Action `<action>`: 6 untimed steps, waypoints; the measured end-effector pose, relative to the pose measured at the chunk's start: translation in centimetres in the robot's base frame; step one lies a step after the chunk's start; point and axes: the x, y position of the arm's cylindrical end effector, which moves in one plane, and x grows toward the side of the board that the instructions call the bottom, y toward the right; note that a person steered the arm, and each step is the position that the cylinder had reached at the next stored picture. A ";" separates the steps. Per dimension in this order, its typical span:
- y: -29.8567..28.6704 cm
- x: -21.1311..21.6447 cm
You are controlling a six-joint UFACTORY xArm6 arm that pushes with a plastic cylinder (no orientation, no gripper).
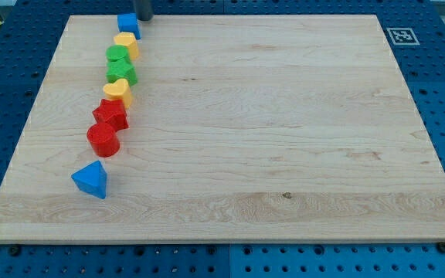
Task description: Slightly move the blue cube
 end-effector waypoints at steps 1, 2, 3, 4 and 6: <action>-1.3 0.0; -8.7 0.0; -10.8 0.0; -10.7 0.2; -7.4 2.0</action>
